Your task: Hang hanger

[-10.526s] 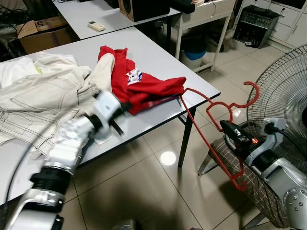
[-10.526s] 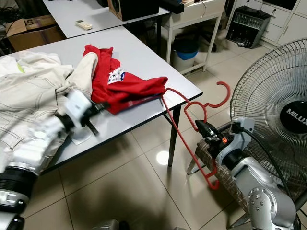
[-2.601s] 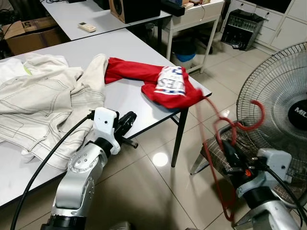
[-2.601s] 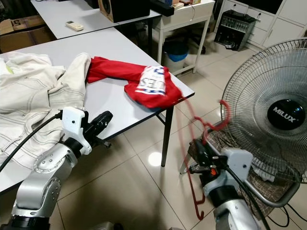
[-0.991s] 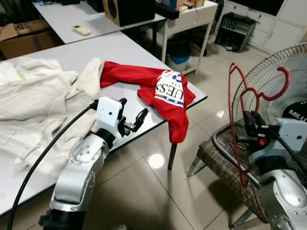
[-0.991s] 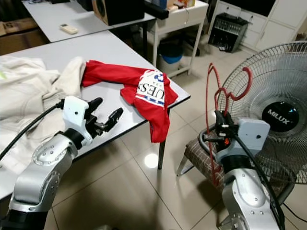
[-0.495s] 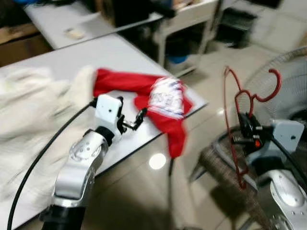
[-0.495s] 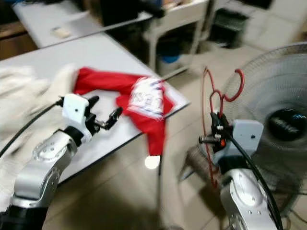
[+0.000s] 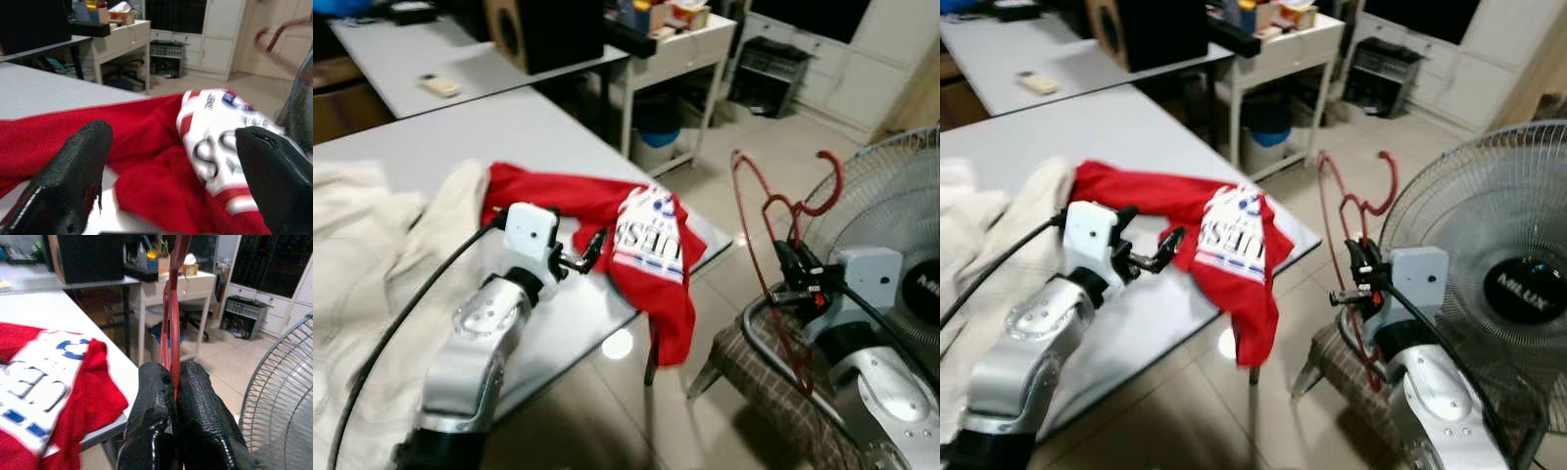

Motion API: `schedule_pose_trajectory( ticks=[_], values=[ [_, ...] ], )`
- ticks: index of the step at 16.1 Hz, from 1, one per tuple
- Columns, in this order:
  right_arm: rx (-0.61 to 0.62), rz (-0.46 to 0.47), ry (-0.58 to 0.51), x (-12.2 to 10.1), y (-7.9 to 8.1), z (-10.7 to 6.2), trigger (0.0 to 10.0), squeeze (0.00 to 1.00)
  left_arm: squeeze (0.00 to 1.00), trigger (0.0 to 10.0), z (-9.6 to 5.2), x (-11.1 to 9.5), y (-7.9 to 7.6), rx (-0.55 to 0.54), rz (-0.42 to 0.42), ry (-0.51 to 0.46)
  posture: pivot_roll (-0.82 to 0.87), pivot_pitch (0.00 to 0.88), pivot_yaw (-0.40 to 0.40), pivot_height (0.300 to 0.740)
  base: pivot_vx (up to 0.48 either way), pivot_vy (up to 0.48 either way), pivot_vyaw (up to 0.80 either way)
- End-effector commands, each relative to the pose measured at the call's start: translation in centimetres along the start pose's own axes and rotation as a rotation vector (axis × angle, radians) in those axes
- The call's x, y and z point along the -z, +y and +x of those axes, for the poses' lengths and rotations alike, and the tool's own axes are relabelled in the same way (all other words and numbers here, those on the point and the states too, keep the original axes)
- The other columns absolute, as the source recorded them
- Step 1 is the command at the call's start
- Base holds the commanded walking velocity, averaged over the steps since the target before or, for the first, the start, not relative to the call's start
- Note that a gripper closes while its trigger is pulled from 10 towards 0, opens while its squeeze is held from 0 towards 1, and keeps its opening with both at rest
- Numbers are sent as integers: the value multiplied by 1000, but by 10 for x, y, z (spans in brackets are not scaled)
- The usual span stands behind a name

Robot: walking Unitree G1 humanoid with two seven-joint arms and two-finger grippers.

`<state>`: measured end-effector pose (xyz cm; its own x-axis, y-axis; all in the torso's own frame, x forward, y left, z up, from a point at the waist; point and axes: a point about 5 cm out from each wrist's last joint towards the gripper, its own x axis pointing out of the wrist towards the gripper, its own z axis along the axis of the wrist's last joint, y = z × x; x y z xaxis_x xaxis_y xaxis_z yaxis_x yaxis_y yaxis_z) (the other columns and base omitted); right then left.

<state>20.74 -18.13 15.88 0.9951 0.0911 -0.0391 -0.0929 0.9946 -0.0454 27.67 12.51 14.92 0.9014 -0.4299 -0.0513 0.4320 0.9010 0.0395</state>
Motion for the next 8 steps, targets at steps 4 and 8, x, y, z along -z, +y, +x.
schedule_pose_trajectory(
  ticks=[4, 8],
  values=[
    [-18, 4, 52, 6, -7, 2, 10000, 0, 890, 10000, -2, 2, 6, 5, 46, 35, -100, 58, 6, 740, 100, 0, 130],
    [-36, -51, 143, 12, -25, 7, 10000, 0, 141, 10000, -2, 10, 4, 49, 92, 98, -99, 45, 6, 740, 0, 0, 0]
  ],
)
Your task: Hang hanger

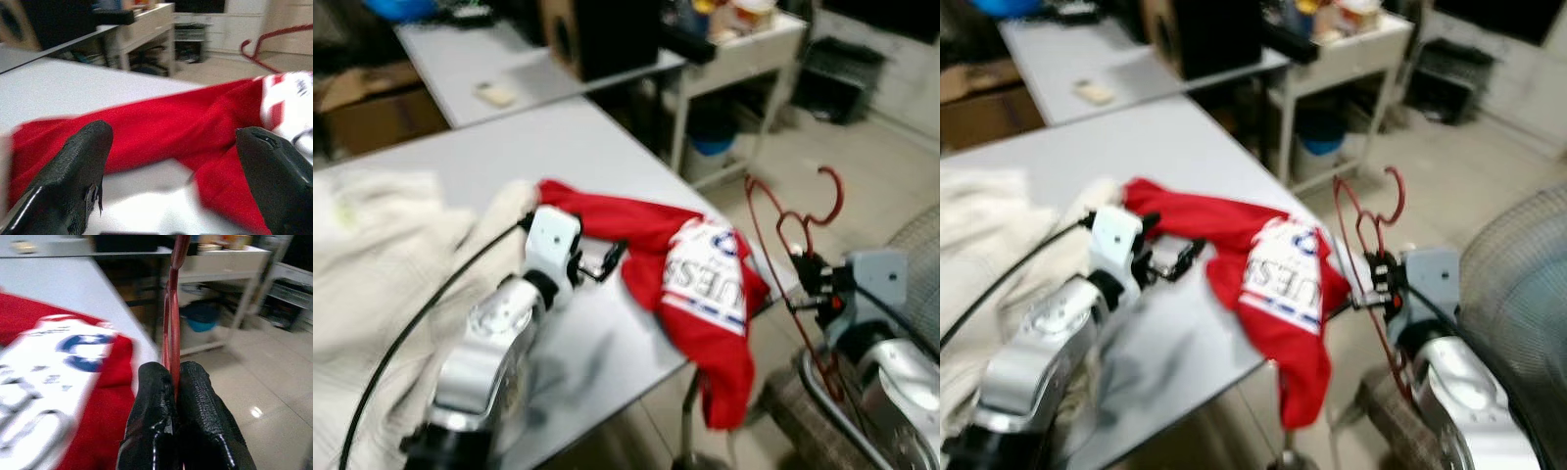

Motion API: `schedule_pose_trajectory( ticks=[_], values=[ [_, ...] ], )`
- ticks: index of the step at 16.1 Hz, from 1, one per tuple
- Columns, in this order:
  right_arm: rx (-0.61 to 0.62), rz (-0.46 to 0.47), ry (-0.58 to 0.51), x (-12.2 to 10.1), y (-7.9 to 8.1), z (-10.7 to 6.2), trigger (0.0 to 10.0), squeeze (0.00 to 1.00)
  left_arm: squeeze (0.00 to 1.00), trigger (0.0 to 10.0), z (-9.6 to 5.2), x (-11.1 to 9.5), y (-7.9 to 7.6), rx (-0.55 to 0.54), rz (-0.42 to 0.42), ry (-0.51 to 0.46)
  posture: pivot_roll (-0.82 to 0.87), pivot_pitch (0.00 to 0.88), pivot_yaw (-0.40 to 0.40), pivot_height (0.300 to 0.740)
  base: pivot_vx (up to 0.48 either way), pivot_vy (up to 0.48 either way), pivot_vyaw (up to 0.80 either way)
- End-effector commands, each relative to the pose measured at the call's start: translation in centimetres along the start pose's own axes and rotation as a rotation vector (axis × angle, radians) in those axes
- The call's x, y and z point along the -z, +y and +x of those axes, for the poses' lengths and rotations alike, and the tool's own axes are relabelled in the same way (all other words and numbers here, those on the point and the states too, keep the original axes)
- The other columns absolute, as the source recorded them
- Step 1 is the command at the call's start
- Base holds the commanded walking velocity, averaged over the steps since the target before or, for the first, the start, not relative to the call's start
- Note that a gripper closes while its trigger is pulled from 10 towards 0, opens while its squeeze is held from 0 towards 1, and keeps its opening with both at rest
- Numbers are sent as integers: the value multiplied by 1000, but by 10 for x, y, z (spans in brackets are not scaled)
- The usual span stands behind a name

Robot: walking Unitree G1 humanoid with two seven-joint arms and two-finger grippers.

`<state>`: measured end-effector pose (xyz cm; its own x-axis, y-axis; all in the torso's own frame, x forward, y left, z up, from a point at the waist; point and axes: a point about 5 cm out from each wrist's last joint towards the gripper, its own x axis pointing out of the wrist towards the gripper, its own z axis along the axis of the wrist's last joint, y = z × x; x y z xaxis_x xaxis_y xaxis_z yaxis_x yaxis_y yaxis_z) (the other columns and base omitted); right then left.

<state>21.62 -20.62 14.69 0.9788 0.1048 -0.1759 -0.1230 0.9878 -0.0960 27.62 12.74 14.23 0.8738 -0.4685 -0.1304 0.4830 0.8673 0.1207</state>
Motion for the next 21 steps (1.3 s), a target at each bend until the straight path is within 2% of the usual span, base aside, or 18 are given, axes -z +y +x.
schedule_pose_trajectory(
  ticks=[1, 3, 4, 6, 8, 9, 10, 15, 16, 17, 18, 19, 21],
  values=[
    [-32, 15, 18, 0, -1, 1, 10000, 0, 98, 10000, 0, 5, 1, 4, 5, 36, -97, 42, 5, 740, 0, 0, 0],
    [-99, 64, 23, 0, 3, 3, 10000, 0, 0, 10000, 0, 6, 0, 19, 3, 48, -97, 35, 9, 740, 0, 0, 0],
    [-198, 89, 59, 1, 12, 7, 10000, 0, 0, 10000, 1, 7, -1, 34, 6, 56, -97, 35, 9, 740, 0, 0, 0],
    [-269, 105, 169, 14, 21, 13, 10000, 0, 0, 10000, 1, 7, -1, 42, 12, 60, -91, 27, 11, 740, 0, 0, 0],
    [-336, 196, 141, 9, 34, 22, 10000, 0, 0, 10000, 1, 4, 2, 39, 13, 52, -89, 25, 10, 740, 0, 0, 0],
    [-359, 214, 110, 3, 41, 28, 10000, 0, 0, 10000, 2, 3, 3, 35, 7, 45, -85, 18, 10, 740, 0, 0, 0],
    [-378, 253, 50, -8, 49, 40, 10000, 0, 0, 10000, 3, 1, 4, 32, 6, 33, -79, 10, 11, 740, 0, 0, 0],
    [-428, 433, -42, -32, 68, 74, 10000, 0, 0, 10000, 8, -6, 8, 31, 13, 2, -68, 0, 21, 740, 0, 0, 0],
    [-388, 445, -86, -36, 67, 83, 10000, 0, 0, 10000, 11, -9, 10, 23, 18, -18, -61, 0, 21, 740, 0, 0, 0],
    [-354, 443, -114, -38, 63, 85, 10000, 0, 0, 10000, 12, -11, 10, 23, 20, -28, -59, 0, 21, 740, 0, 0, 0],
    [-275, 498, -180, -45, 46, 85, 10000, 0, 0, 10000, 15, -17, 10, 39, 20, -56, -59, 0, 22, 740, 0, 0, 0],
    [-261, 492, -194, -47, 41, 84, 10000, 0, 0, 10000, 16, -19, 10, 52, 19, -62, -61, 0, 28, 740, 0, 0, 0],
    [-221, 349, -189, -46, 14, 65, 10000, 0, 0, 10000, 20, -23, 3, 205, 42, -69, -70, 10, 38, 740, 0, 0, 0]
  ],
)
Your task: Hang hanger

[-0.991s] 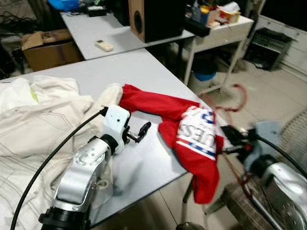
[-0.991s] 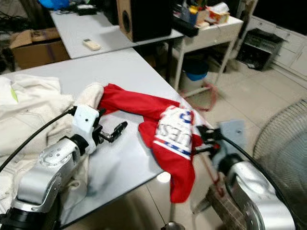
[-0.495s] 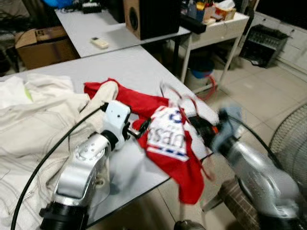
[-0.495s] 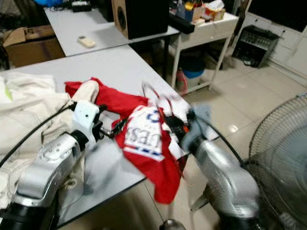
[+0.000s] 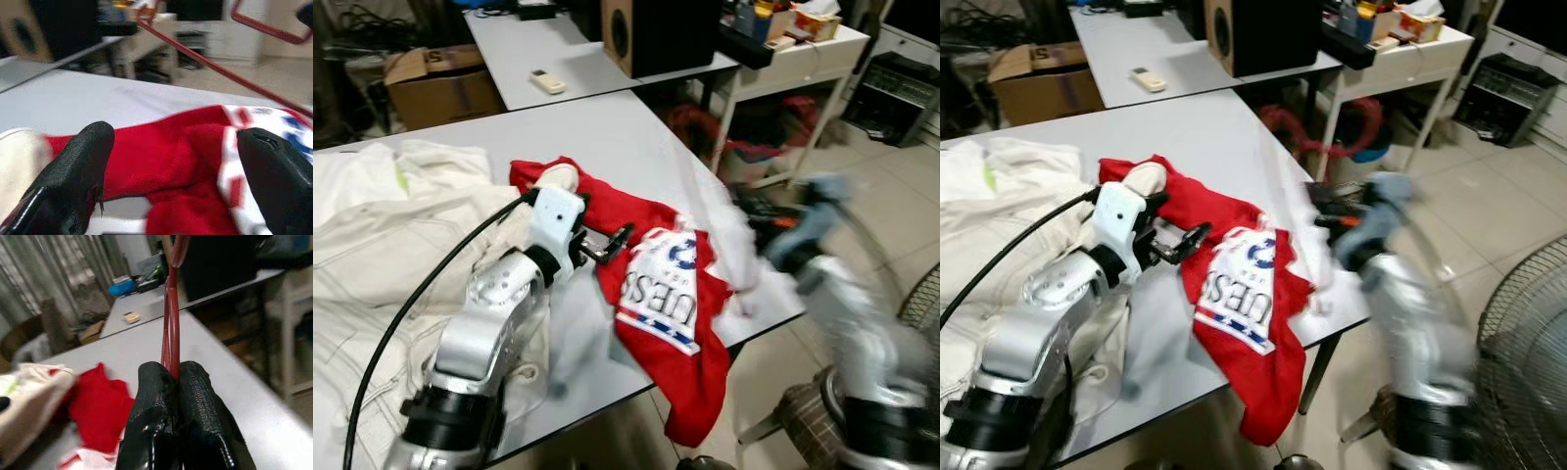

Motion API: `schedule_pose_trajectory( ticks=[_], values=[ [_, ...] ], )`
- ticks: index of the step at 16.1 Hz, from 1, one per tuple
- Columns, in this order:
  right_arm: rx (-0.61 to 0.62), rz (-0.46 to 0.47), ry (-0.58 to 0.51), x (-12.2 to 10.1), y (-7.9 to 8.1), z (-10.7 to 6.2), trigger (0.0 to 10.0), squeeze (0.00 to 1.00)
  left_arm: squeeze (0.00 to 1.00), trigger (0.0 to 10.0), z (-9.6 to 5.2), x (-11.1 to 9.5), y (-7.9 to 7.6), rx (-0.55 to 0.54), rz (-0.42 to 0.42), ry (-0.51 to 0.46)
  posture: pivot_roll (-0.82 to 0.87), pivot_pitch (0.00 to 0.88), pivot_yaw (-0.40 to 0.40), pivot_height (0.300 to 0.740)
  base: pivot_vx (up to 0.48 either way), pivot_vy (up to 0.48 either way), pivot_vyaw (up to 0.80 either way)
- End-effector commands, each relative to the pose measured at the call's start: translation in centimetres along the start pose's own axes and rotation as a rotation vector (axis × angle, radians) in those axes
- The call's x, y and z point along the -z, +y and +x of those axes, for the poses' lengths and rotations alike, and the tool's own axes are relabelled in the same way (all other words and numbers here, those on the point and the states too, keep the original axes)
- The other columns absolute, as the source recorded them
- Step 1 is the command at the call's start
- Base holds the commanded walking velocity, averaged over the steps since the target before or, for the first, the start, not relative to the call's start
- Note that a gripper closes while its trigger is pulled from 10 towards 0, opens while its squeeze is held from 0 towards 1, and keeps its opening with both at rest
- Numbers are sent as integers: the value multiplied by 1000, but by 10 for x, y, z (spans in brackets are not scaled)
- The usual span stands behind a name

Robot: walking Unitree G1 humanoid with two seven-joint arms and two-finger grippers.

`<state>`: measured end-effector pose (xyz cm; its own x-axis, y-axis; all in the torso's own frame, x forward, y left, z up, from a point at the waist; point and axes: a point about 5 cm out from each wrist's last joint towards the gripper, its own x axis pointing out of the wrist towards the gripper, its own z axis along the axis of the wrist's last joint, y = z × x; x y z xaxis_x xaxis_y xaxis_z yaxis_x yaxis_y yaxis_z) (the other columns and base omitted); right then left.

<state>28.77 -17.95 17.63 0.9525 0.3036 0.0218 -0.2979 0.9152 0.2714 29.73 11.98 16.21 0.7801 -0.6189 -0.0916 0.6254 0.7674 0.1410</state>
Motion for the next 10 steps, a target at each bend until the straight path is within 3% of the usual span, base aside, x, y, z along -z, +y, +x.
schedule_pose_trajectory(
  ticks=[1, 2, 4, 6, 8, 9, 10],
  values=[
    [13, -62, 4, -6, -7, -12, 10000, 0, 502, 10000, 1, -1, -4, 108, 5, 1, -82, 26, 53, 740, 0, 0, 0],
    [20, -108, 12, -9, -12, -25, 10000, 0, 1000, 10000, -1, -1, -5, 179, 16, 2, -99, 54, 73, 740, 0, 0, 0],
    [20, -147, 22, -13, -14, -42, 10000, 0, 1000, 10000, -5, -2, -5, 253, 65, -4, -99, 54, 73, 740, 0, 0, 0],
    [-6, -185, 59, -15, -1, -70, 10000, 0, 1000, 10000, -19, -5, -11, 472, 115, 8, -123, 101, 103, 740, 0, 0, 0],
    [-34, -195, 80, -13, 8, -80, 10000, 0, 1000, 10000, -28, -3, -16, 600, 140, 51, -129, 92, 96, 740, 0, 0, 0],
    [-48, -199, 117, -9, 14, -89, 10000, 0, 1000, 10000, -41, 7, -18, 716, 168, 148, -138, 73, 87, 740, 0, 0, 0],
    [-48, -195, 122, -9, 13, -91, 10000, 0, 965, 10000, -46, 8, -20, 737, 156, 167, -144, 69, 68, 740, 0, 0, 0]
  ],
)
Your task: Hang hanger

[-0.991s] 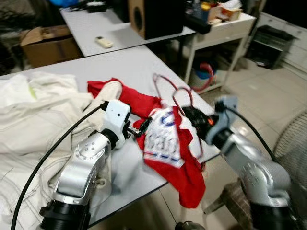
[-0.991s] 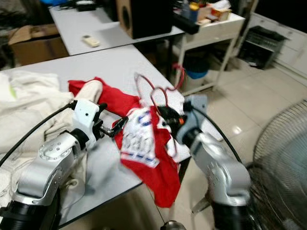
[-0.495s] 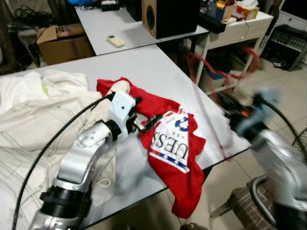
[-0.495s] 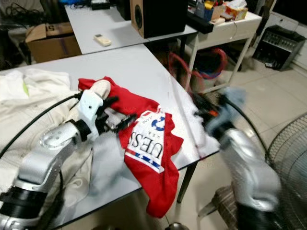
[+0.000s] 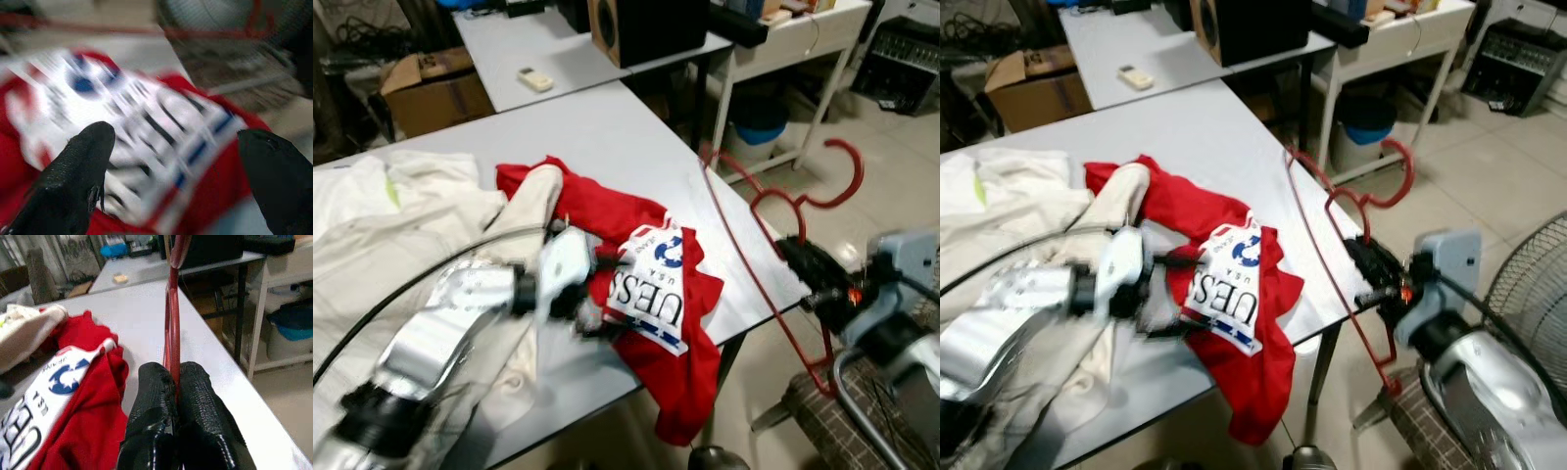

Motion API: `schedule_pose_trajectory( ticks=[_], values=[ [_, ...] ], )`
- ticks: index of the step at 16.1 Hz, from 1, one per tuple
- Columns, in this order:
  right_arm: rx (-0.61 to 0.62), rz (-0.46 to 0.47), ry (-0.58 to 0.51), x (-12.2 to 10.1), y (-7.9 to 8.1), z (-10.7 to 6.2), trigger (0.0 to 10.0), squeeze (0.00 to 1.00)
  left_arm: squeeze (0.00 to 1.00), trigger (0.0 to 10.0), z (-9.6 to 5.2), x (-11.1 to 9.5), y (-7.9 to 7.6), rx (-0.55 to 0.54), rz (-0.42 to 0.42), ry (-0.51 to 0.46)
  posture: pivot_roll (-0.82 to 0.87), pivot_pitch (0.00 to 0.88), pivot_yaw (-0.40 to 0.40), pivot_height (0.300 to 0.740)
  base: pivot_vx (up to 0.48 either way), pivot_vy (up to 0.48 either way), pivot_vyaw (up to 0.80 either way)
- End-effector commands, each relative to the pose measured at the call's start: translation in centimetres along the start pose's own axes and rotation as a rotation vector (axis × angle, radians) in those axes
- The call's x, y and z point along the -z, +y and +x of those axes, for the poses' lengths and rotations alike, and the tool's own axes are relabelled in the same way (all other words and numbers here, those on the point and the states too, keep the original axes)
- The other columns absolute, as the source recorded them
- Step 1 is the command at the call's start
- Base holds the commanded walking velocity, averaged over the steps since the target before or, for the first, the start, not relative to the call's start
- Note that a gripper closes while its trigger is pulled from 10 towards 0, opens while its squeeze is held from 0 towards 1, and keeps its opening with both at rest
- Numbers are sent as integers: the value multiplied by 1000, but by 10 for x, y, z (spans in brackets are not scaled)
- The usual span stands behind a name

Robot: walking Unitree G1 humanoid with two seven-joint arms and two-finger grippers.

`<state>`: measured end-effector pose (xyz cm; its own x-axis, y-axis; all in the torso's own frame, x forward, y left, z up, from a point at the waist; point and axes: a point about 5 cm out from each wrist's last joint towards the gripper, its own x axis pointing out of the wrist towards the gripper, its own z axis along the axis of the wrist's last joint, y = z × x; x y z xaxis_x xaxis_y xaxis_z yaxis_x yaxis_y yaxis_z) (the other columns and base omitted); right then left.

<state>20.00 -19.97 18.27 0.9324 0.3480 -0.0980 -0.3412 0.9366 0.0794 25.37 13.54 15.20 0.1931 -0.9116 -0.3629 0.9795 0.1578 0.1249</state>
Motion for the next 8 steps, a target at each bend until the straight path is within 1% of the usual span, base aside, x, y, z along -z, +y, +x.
schedule_pose_trajectory(
  ticks=[1, 2, 3, 4, 5, 6, 7, 8],
  values=[
    [-23, 4, -1, -4, 3, -3, 10000, 0, 525, 10000, -3, -5, -5, 31, 0, -15, -145, 69, 52, 740, 0, 0, 0],
    [-26, 4, 4, -4, 2, -4, 10000, 0, 259, 10000, -3, -6, -7, 30, -10, -32, -145, 69, 52, 740, 0, 0, 0],
    [-29, 1, 35, -1, 0, -7, 10000, 0, 0, 10000, -1, -7, -12, 35, -39, -70, -132, 62, 7, 740, 0, 0, 0],
    [-35, 5, 60, 2, -3, -9, 10000, 0, 0, 10000, 1, -6, -16, 33, -60, -88, -126, 71, -14, 740, 0, 0, 0],
    [-32, 1, 81, 3, -5, -9, 10000, 0, 0, 10000, 2, -5, -17, -2, -92, -111, -119, 65, -26, 740, 0, 0, 0],
    [-26, 2, 88, 4, -6, -8, 10000, 0, 0, 10000, 3, -4, -14, -88, -90, -150, -109, 68, -33, 740, 0, 0, 0],
    [-18, 5, 87, 5, -5, -7, 10000, 0, 0, 10000, 3, -4, -12, -141, -88, -163, -101, 62, -34, 740, 0, 0, 0],
    [76, 27, 51, 7, -6, -1, 10000, 0, 0, 10000, 3, -1, 1, -382, -117, -176, -92, 59, -35, 740, 0, 0, 0]
  ],
)
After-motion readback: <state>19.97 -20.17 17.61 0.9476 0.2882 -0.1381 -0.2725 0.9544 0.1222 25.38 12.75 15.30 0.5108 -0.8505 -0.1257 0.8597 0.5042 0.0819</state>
